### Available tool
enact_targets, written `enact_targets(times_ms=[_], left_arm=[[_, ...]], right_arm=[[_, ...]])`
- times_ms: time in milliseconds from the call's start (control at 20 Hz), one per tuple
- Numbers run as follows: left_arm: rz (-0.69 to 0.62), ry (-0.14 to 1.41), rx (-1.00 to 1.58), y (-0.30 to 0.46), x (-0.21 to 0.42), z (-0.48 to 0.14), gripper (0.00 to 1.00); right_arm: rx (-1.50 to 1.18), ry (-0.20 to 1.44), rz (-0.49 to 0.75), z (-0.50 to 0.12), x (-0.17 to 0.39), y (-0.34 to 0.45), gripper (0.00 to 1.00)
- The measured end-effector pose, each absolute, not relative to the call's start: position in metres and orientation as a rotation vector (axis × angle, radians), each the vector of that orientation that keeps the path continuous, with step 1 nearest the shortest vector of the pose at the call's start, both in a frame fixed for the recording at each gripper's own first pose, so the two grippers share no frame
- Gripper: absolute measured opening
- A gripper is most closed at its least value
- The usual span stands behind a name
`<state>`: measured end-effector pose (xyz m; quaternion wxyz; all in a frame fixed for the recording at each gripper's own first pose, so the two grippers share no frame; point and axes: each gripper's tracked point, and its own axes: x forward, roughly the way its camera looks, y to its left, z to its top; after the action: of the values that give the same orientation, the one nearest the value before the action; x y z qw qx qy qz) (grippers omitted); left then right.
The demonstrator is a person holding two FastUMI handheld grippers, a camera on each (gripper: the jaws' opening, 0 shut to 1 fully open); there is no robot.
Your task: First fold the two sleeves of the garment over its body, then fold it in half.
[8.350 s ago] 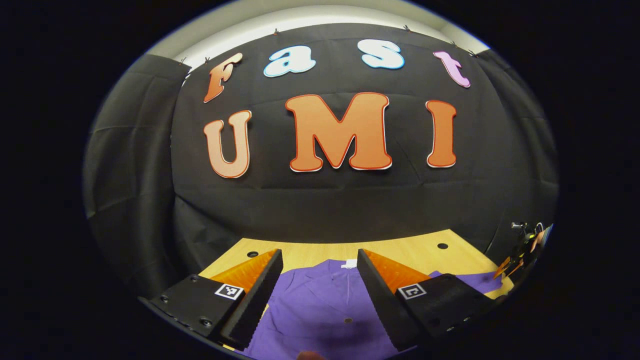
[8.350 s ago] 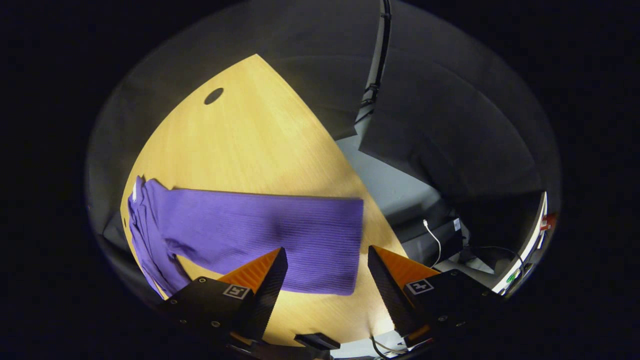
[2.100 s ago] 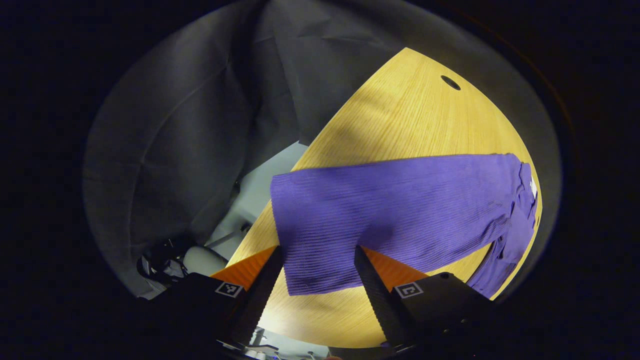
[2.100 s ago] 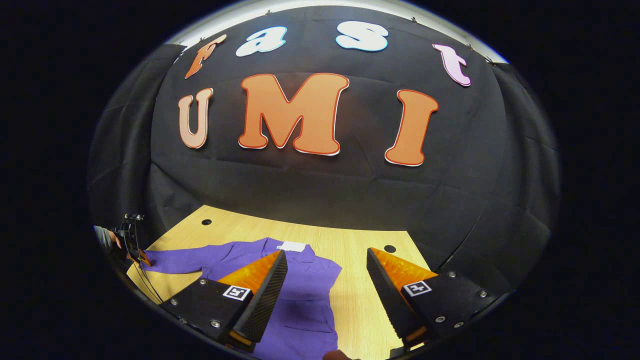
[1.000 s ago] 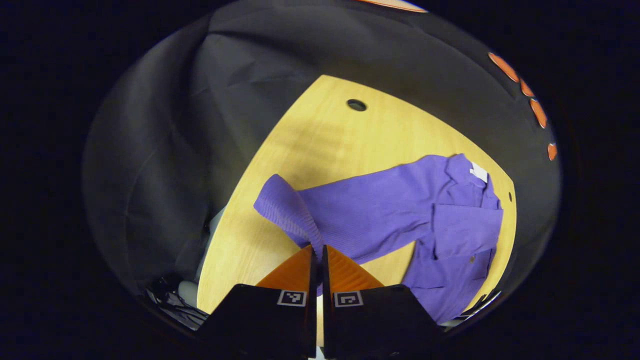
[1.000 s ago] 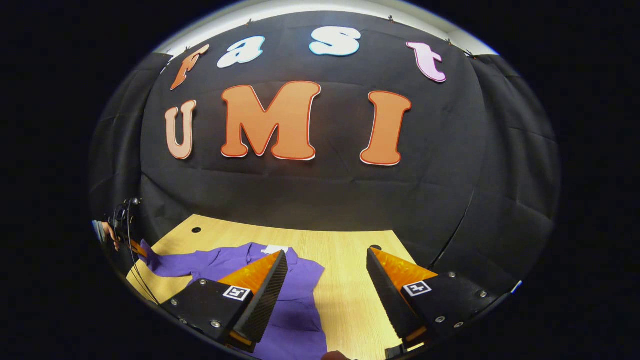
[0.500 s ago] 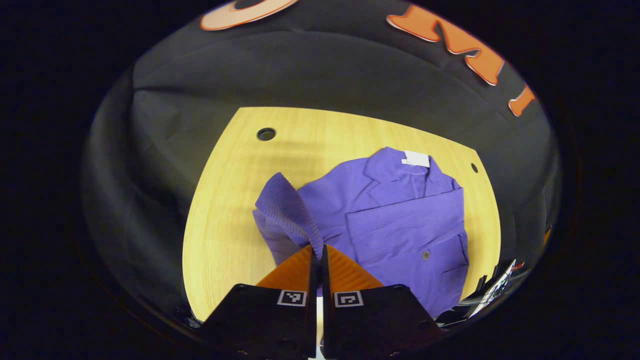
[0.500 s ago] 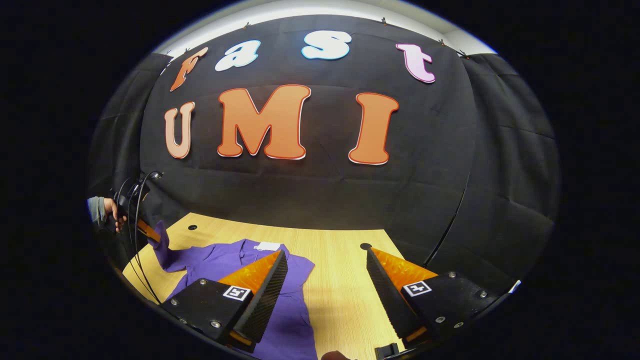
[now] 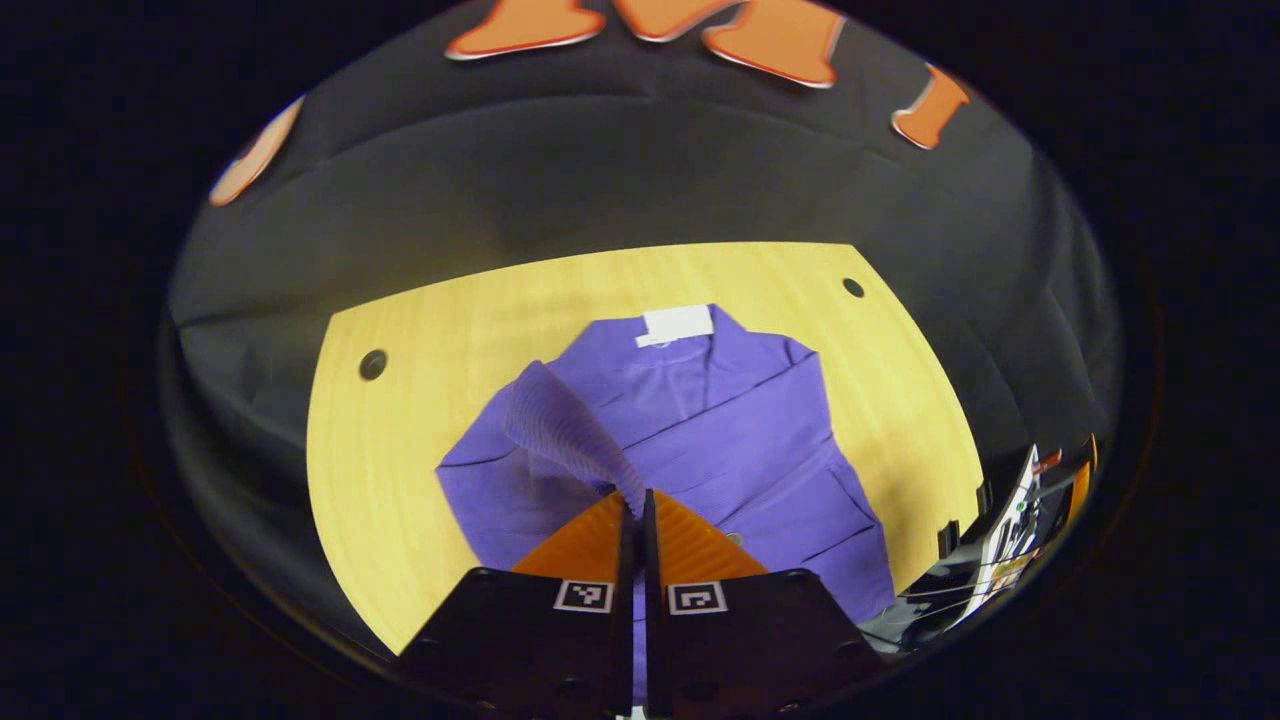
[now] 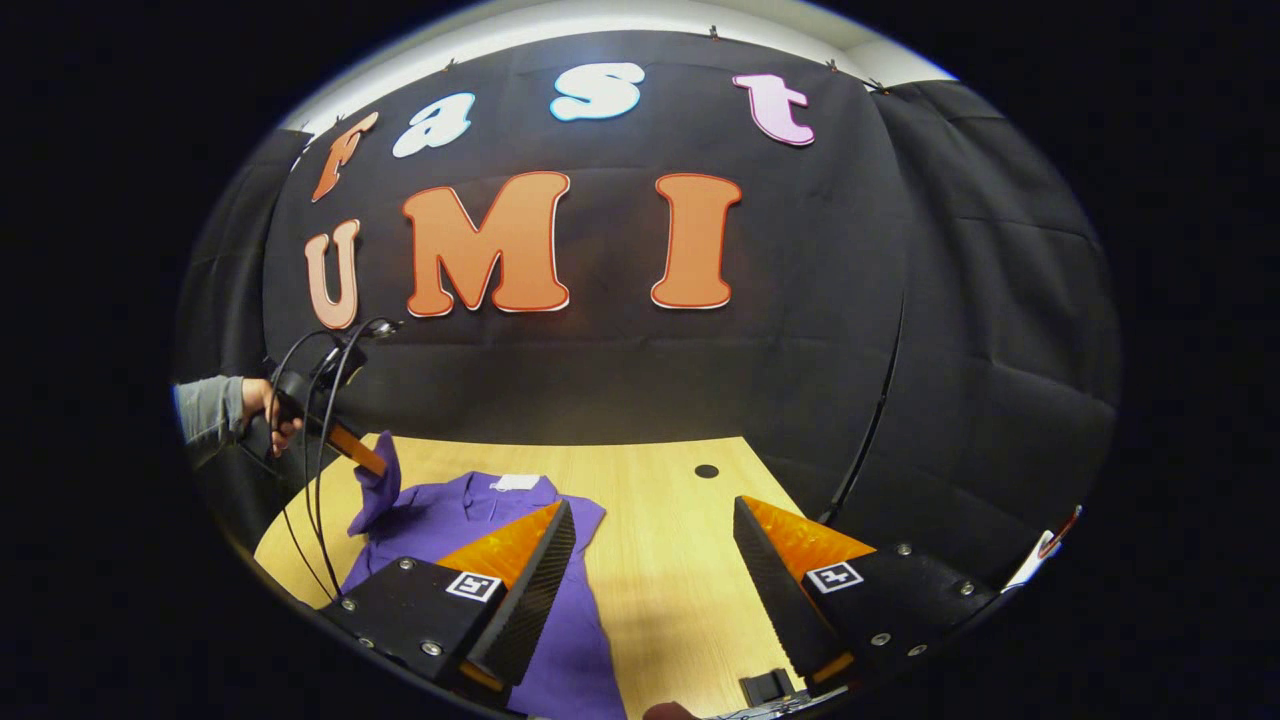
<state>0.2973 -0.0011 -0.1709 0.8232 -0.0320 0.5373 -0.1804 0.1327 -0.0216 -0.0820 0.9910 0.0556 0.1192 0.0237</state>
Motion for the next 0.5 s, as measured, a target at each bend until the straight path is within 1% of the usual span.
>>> enact_targets(times_ms=[200, 400, 500], left_arm=[[-0.466, 1.147, 0.004, -0.065, 0.306, -0.176, 0.06], [-0.49, 1.12, 0.07, -0.11, 0.32, -0.182, 0.06], [-0.493, 1.091, 0.14, -0.124, 0.328, -0.185, 0.09]], right_arm=[[0.142, 0.246, 0.021, -0.091, 0.121, -0.043, 0.95], [0.165, 0.26, -0.009, -0.101, 0.115, -0.063, 0.95], [0.179, 0.274, -0.015, -0.106, 0.113, -0.069, 0.95]])
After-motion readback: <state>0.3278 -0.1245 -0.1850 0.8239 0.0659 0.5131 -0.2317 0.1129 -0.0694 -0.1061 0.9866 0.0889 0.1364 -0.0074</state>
